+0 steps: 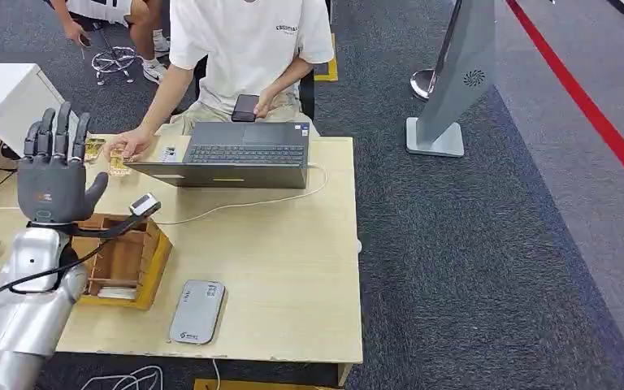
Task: Pass the card to the sensor for recognition and then transmit it.
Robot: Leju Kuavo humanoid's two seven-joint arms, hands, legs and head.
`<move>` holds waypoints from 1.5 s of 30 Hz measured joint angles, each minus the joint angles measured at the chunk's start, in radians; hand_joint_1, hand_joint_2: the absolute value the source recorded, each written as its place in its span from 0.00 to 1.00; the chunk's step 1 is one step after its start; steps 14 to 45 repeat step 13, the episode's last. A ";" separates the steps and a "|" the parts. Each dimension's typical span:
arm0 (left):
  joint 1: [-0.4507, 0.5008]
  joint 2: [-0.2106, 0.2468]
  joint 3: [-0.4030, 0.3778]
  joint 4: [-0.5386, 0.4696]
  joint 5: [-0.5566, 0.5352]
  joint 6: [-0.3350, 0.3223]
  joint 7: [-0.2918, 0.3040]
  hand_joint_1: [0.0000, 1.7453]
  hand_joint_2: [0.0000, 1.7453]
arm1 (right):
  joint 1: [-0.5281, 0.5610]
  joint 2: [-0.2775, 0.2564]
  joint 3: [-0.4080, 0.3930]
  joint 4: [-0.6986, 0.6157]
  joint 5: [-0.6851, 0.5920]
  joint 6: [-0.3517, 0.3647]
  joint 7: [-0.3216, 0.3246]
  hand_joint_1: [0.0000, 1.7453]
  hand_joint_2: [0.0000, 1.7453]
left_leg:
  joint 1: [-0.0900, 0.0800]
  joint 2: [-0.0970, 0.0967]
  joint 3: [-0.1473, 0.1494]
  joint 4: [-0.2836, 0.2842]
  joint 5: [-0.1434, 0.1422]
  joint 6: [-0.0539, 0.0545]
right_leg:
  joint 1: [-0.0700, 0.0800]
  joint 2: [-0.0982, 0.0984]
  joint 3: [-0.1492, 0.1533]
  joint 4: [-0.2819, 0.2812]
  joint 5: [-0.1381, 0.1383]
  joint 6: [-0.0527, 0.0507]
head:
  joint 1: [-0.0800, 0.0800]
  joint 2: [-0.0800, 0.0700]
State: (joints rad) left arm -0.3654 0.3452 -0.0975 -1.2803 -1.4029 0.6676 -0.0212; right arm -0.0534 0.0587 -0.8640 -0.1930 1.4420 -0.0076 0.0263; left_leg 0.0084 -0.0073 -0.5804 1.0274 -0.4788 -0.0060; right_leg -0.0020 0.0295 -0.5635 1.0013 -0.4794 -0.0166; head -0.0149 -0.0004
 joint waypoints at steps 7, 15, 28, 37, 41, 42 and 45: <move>0.292 0.067 0.375 -0.199 0.446 -0.034 -0.203 0.00 1.00 | 0.024 -0.003 -0.012 0.000 -0.011 0.000 -0.009 0.00 1.00 | 0.002 0.003 0.001 -0.001 -0.003 -0.002 | 0.002 0.002 -0.001 0.000 -0.003 -0.003 | 0.000 0.000; 0.388 0.081 0.718 -0.187 0.641 -0.158 -0.366 0.00 1.00 | 0.029 -0.006 -0.019 0.000 -0.011 -0.005 -0.025 0.00 1.00 | 0.003 -0.003 0.000 -0.001 -0.003 -0.002 | 0.003 -0.003 0.002 0.000 -0.007 -0.003 | 0.000 0.000; 0.388 0.081 0.718 -0.187 0.641 -0.158 -0.366 0.00 1.00 | 0.029 -0.006 -0.019 0.000 -0.011 -0.005 -0.025 0.00 1.00 | 0.003 -0.003 0.000 -0.001 -0.003 -0.002 | 0.003 -0.003 0.002 0.000 -0.007 -0.003 | 0.000 0.000; 0.388 0.081 0.718 -0.187 0.641 -0.158 -0.366 0.00 1.00 | 0.029 -0.006 -0.019 0.000 -0.011 -0.005 -0.025 0.00 1.00 | 0.003 -0.003 0.000 -0.001 -0.003 -0.002 | 0.003 -0.003 0.002 0.000 -0.007 -0.003 | 0.000 0.000; 0.388 0.081 0.718 -0.187 0.641 -0.158 -0.366 0.00 1.00 | 0.029 -0.006 -0.019 0.000 -0.011 -0.005 -0.025 0.00 1.00 | 0.003 -0.003 0.000 -0.001 -0.003 -0.002 | 0.003 -0.003 0.002 0.000 -0.007 -0.003 | 0.000 0.000; 0.388 0.081 0.718 -0.187 0.641 -0.158 -0.366 0.00 1.00 | 0.029 -0.006 -0.019 0.000 -0.011 -0.005 -0.025 0.00 1.00 | 0.003 -0.003 0.000 -0.001 -0.003 -0.002 | 0.003 -0.003 0.002 0.000 -0.007 -0.003 | 0.000 0.000; 0.388 0.081 0.718 -0.187 0.641 -0.158 -0.366 0.00 1.00 | 0.029 -0.006 -0.019 0.000 -0.011 -0.005 -0.025 0.00 1.00 | 0.003 -0.003 0.000 -0.001 -0.003 -0.002 | 0.003 -0.003 0.002 0.000 -0.007 -0.003 | 0.000 0.000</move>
